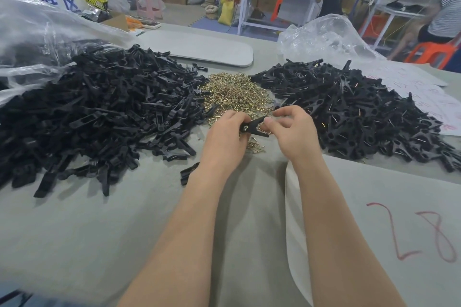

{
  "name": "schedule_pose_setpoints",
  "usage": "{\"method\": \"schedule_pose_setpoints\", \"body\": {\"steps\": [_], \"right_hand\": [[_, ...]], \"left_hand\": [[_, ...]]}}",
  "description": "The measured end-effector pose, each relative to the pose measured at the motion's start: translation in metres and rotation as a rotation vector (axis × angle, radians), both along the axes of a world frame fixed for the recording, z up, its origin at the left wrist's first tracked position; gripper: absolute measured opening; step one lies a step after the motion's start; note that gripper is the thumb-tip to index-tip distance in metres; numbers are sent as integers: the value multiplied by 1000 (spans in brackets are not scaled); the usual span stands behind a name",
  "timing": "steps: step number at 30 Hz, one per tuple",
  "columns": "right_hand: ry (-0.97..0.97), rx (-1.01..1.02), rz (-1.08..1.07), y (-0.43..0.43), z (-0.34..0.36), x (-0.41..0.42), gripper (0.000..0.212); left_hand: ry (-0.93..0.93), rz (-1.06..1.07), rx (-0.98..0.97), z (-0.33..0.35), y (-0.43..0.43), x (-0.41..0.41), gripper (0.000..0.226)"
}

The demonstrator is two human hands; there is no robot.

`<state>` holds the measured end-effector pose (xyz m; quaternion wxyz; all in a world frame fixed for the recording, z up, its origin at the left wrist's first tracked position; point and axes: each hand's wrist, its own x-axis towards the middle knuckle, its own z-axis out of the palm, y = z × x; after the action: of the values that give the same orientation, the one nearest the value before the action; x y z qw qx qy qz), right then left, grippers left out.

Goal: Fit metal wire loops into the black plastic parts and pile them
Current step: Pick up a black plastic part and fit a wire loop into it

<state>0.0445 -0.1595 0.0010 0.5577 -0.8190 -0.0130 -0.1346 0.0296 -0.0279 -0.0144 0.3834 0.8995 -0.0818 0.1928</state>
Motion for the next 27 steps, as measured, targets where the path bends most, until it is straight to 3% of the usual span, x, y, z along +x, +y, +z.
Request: {"method": "schedule_pose_setpoints", "body": {"steps": [9,14,17,19,21,23,27], "right_hand": [[28,-51,9,-5,3,-3,8],[41,-103,13,-6,4,-5,14],[105,75,44,-10,7,-5,19],[288,348,168,-15,10,-7,27],[544,554,373,-16,12,-10,51],[690,584,536,-16,11,-12,71],[639,587,596,-12,8,-12,61]], "left_hand": [[-4,-54,-4,-2,3,1,22],[6,-91,-6,0,3,0,22],[33,-124,-65,4,6,-2,20],[80,-167,-228,10,8,-6,19],[115,-241,-349,17,8,-11,22],[128,-292,-372,19,7,-14,22],[103,-292,-327,20,7,-15,19]]}}
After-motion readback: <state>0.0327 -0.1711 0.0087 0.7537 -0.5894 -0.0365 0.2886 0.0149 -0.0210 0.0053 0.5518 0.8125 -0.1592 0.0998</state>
